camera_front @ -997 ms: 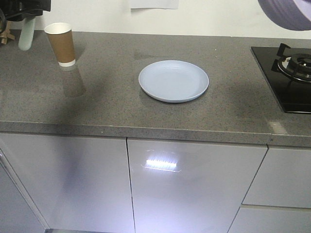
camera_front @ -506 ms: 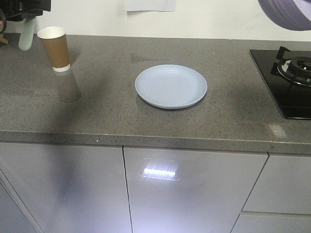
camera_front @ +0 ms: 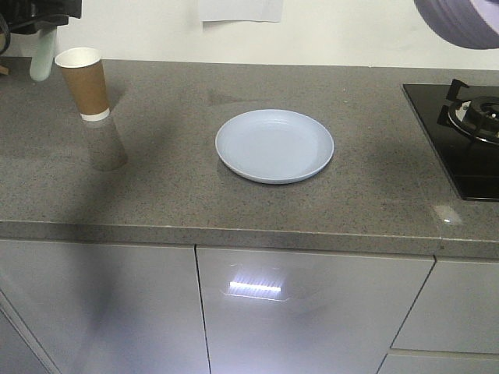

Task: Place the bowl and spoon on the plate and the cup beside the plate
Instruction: 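Approach the counter edge, centering the pale blue plate ahead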

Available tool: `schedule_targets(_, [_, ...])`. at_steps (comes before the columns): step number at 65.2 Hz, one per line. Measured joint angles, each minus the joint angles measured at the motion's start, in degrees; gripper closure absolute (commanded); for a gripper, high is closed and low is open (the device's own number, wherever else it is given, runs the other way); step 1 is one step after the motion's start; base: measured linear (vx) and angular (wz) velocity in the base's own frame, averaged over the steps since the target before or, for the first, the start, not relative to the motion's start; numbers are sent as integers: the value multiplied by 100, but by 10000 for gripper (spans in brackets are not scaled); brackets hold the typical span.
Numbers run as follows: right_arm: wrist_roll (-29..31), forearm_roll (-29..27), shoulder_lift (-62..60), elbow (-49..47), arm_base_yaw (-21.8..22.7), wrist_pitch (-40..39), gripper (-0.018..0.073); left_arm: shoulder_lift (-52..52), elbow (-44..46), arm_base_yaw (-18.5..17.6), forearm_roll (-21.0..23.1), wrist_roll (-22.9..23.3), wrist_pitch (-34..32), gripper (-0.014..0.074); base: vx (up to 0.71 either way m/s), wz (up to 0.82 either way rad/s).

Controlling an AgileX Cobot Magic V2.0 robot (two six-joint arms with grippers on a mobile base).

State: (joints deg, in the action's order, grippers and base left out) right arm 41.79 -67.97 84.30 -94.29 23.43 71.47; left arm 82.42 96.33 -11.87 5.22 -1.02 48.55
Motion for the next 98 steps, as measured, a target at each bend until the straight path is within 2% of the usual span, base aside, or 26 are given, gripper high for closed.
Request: schedule_targets(98, [0, 0, 0, 0, 0, 0, 565, 0, 0, 0, 0, 0, 0, 603, 4, -1])
